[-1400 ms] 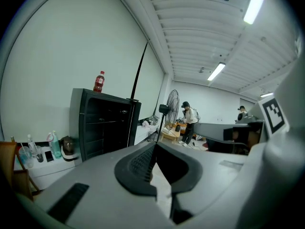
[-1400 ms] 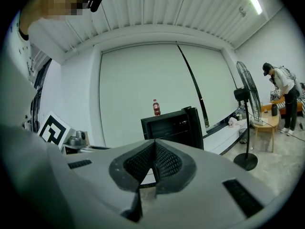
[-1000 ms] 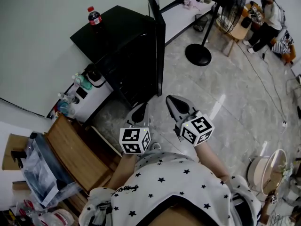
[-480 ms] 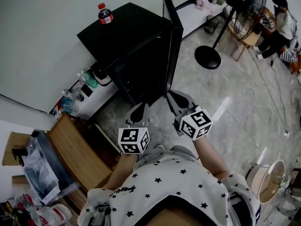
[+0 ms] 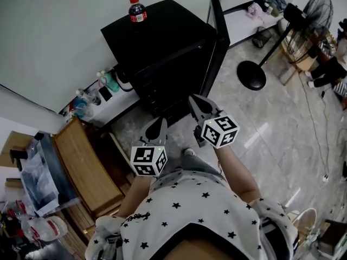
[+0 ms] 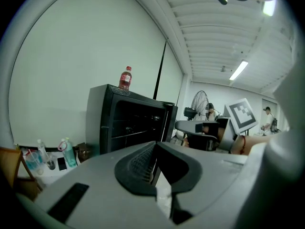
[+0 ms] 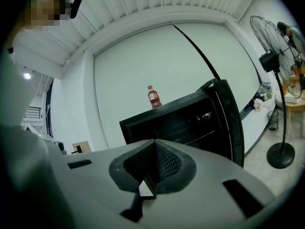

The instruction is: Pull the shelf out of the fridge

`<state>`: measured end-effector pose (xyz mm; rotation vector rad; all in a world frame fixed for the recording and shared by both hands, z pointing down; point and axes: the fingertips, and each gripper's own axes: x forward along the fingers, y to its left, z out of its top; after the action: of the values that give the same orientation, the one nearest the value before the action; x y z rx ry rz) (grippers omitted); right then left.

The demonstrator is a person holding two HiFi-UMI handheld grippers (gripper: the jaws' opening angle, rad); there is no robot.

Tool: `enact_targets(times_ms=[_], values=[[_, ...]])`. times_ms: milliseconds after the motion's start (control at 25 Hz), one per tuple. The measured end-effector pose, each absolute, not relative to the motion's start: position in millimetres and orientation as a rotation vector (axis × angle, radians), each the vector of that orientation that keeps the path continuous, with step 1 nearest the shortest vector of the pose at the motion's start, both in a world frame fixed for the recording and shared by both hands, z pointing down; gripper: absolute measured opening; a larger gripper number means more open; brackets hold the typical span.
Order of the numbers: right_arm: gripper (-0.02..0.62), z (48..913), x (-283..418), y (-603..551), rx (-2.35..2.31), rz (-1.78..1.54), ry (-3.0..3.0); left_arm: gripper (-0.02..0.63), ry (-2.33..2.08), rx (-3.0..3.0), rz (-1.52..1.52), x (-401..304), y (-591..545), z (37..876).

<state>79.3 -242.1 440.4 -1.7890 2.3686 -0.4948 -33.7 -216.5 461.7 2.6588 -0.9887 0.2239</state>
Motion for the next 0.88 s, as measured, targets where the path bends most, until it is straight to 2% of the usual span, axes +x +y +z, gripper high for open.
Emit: enact_targets(times_ms=[400,880], values=[[-0.006,466,103,-312,-1.591,-0.7,2.363,0.012,-1.183,2.567,0.159,-28,-254,452],[-0.006,514,100,-371,-1.3,-1.039,2.211,0.012,-1.425,2.418,0.145,-53,-263,462]])
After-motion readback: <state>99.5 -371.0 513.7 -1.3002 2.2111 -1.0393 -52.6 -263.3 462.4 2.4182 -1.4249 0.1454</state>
